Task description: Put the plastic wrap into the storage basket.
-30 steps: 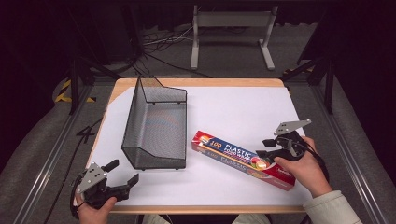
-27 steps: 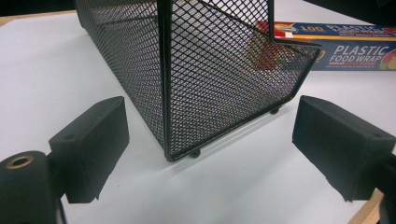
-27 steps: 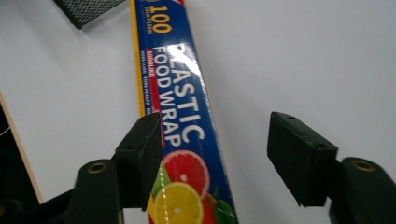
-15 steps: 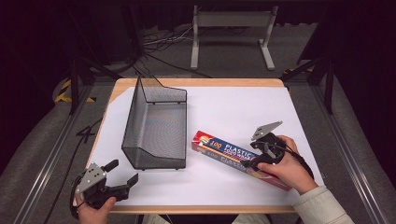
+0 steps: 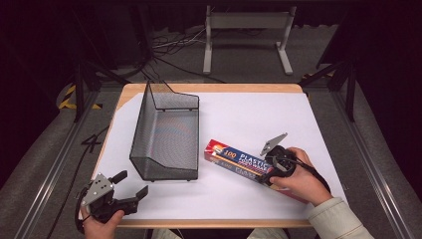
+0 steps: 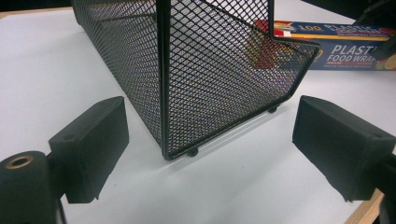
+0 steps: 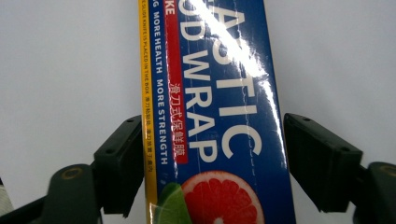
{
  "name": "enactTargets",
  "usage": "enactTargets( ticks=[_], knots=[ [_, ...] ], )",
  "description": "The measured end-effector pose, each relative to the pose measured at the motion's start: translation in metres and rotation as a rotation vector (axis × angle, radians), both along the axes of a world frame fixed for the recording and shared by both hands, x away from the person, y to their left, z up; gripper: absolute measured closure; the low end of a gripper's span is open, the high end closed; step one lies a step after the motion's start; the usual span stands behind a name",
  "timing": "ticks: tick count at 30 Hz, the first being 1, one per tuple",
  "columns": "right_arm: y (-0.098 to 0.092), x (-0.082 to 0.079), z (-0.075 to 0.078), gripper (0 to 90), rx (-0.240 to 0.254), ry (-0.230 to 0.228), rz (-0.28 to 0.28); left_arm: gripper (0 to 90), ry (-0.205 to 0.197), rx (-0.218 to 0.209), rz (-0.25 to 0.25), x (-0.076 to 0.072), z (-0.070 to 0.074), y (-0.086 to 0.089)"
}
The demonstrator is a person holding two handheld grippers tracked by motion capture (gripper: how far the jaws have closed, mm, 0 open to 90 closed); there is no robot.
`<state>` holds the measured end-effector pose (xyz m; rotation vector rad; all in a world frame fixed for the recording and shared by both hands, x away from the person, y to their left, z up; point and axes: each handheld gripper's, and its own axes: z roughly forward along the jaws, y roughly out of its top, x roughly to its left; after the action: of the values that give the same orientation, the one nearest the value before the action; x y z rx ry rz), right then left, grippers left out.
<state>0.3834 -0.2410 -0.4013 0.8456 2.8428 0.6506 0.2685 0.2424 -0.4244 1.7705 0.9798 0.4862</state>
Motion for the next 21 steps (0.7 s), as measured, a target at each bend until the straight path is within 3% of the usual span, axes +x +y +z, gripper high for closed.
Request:
enactTargets(
  ticks=[5, 21],
  knots=[
    [0.0011, -0.0003, -0.0029, 37.4, -0.003, 0.011, 0.022, 11.4, -0.002, 0.003, -0.003, 0.0002, 0.0002, 0.0002],
    [0.0026, -0.0014, -0.0012, 40.5, -0.027, -0.007, 0.045, 11.4, 0.001, -0.001, -0.01, 0.0, -0.0002, -0.0002]
  ],
)
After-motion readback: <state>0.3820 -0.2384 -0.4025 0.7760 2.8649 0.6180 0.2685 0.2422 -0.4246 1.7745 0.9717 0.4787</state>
